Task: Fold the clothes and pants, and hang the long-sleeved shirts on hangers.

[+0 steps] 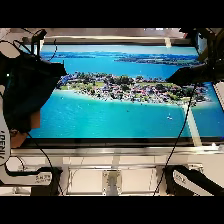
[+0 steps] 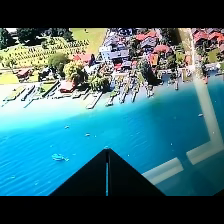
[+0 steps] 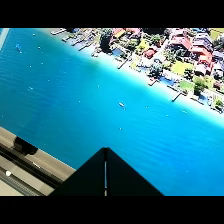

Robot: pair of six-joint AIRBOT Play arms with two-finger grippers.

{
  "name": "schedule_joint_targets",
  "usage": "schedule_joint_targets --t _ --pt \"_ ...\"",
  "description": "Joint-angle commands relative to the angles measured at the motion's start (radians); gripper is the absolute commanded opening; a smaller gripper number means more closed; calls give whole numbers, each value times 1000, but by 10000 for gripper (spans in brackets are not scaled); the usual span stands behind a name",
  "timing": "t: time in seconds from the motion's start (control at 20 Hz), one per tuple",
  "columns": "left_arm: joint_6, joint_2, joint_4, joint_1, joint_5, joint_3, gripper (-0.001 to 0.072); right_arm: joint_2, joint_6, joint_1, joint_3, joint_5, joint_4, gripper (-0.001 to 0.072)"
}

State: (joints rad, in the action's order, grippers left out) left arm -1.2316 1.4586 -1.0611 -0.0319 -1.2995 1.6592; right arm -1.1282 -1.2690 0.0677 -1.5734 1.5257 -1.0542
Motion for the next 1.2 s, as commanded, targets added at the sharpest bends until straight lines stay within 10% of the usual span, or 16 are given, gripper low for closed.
schedule_joint_targets --t 0.0,0.25,0.65,0.8,0.9,1.15 --pt "0 0 0 0 0 0 39 0 0 -1 -1 0 0 23" --pt "5 19 -48 -2 11 0 39 -1 0 -1 -1 -158 0 23" --pt "-53 29 -730 -8 84 0 39 -1 5 -1 -1 -216 -32 23" --pt "-72 35 -798 -31 116 0 53 -1 5 -1 -1 -255 -32 208" --pt "-141 59 -801 -71 161 0 449 -1 4 -1 -1 -285 -30 480" --pt "-367 161 -819 -199 283 1 506 -2 4 -1 -1 -320 -30 498"
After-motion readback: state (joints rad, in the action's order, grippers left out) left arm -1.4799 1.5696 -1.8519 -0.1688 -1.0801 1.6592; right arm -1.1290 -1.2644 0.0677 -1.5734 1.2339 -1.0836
